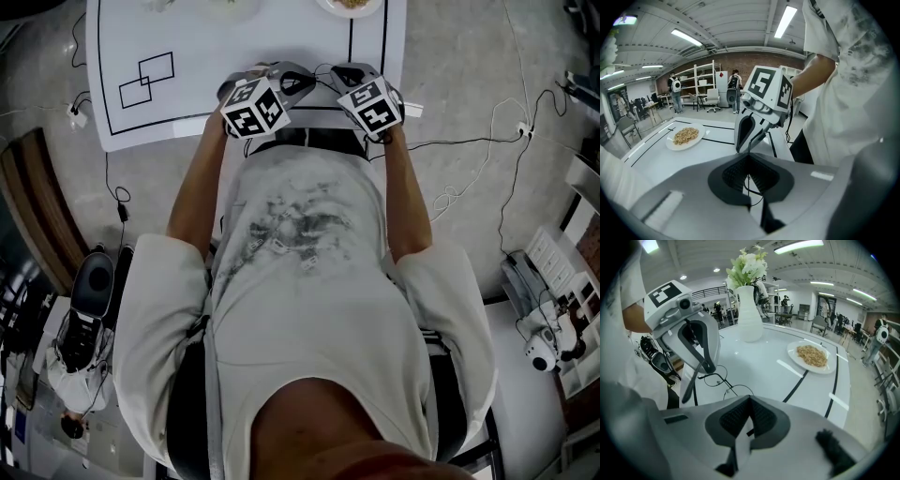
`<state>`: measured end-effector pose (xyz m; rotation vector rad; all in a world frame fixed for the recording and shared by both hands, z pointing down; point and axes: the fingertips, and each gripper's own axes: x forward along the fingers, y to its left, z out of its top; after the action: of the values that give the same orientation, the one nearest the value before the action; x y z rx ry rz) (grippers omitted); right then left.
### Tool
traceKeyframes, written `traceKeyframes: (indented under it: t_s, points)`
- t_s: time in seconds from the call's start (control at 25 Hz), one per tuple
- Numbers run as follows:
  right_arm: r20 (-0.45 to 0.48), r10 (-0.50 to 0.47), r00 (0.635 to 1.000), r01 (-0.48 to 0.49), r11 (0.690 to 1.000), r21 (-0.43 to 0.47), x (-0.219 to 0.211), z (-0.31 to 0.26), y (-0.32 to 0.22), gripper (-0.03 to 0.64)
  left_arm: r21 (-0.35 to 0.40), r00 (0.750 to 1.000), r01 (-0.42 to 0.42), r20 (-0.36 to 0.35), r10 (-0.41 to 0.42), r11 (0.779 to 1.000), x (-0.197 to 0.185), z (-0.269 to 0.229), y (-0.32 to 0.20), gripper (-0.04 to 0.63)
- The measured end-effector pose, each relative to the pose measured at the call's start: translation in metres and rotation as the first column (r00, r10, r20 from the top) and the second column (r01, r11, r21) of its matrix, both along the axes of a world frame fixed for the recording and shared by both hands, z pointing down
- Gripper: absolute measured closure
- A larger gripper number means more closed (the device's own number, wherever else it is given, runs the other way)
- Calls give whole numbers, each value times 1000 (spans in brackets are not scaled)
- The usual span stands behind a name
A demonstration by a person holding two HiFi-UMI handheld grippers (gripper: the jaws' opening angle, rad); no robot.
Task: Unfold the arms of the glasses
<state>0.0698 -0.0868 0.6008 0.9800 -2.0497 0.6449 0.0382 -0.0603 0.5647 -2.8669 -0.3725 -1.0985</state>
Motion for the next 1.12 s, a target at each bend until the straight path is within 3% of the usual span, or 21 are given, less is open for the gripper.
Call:
traceKeyframes:
  t_s: [0.56, 1.12]
  points:
    - [-52, -22, 998, 23, 1000, 18, -3, 2, -1, 600, 13, 994, 108, -14, -108, 994, -30, -10, -14, 589]
    - [-72, -15, 997, 17, 999, 28, -1, 0, 1, 600, 32, 985, 169, -32, -168, 985, -38, -18, -13, 589]
